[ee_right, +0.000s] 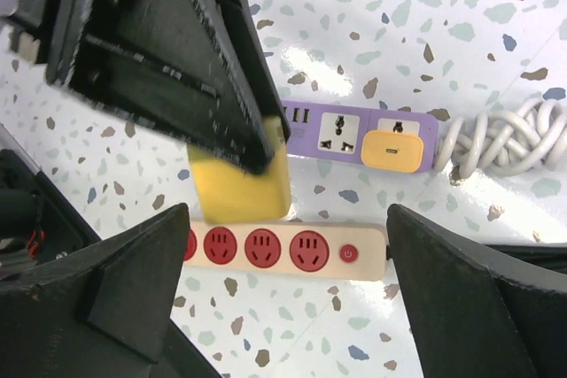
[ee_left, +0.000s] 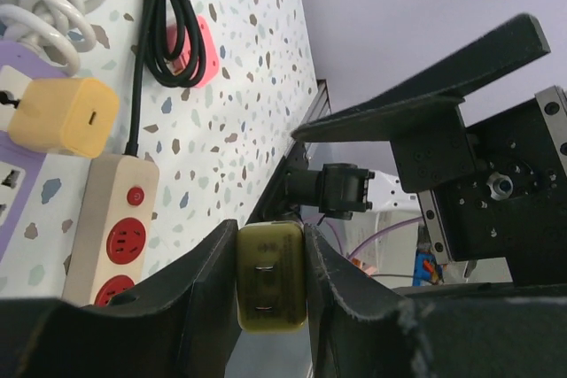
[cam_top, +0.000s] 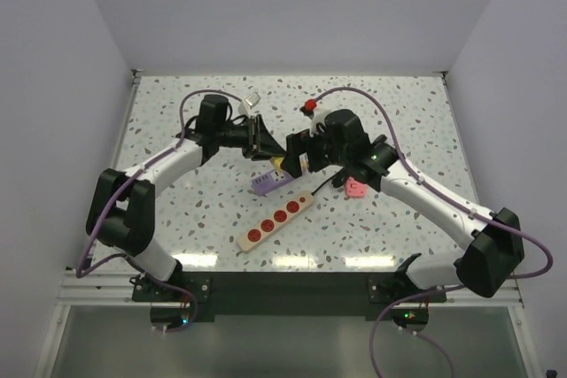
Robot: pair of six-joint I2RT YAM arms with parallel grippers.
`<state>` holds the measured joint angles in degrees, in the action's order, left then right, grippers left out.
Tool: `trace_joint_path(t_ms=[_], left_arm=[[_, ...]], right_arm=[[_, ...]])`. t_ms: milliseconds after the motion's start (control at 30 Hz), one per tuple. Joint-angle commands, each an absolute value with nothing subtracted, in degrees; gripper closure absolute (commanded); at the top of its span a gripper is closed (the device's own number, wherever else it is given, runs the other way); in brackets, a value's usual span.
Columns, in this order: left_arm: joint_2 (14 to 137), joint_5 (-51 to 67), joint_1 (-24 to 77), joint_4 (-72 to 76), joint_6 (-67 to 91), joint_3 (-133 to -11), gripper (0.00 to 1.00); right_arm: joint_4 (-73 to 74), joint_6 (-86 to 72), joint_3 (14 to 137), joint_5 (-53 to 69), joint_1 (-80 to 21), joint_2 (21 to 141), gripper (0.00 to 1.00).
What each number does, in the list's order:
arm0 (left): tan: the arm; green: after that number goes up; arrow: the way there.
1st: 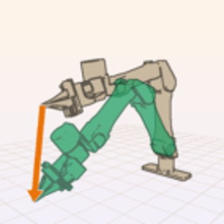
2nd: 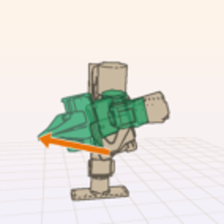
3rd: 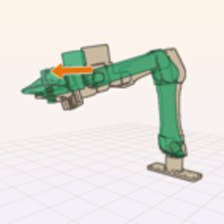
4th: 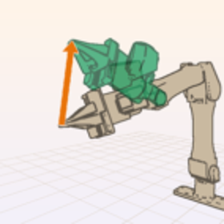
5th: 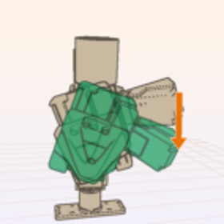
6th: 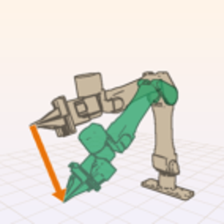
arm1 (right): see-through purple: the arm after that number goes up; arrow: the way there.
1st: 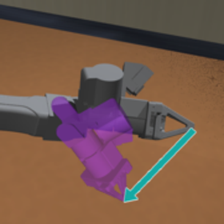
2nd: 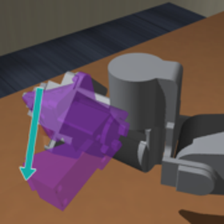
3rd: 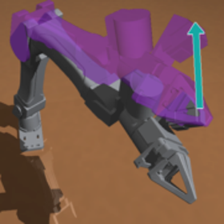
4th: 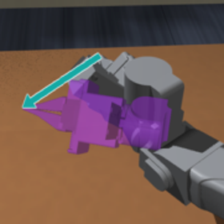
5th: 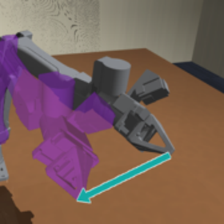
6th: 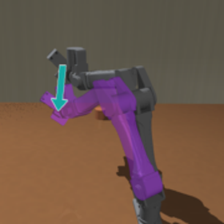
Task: Insert the plug
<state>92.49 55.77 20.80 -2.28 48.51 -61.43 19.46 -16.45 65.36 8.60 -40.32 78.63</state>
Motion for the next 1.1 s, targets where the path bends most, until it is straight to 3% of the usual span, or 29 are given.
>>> trace_joint_path(t_ms=[0,400,600,867,1067], left_arm=[[90.6,56.0,19.2,3.6,51.7,-60.7,1.00],[83.8,51.9,17.8,31.6,70.4,-54.7,1.00],[83.8,52.2,17.8,43.8,78.7,-53.3,1.00],[82.5,52.7,17.8,44.3,78.8,-52.8,1.00],[81.9,52.6,17.8,44.9,79.1,-51.3,1.00]], right_arm=[[16.3,-19.0,64.6,5.6,-39.8,73.0,0.03],[6.0,-46.9,62.4,9.8,-39.1,71.7,0.06],[-1.4,-53.4,58.6,9.1,-39.1,69.5,0.09],[-11.9,-57.0,53.4,6.2,-39.1,67.5,0.28],[-14.4,-56.1,54.1,6.5,-39.1,67.7,0.35]])
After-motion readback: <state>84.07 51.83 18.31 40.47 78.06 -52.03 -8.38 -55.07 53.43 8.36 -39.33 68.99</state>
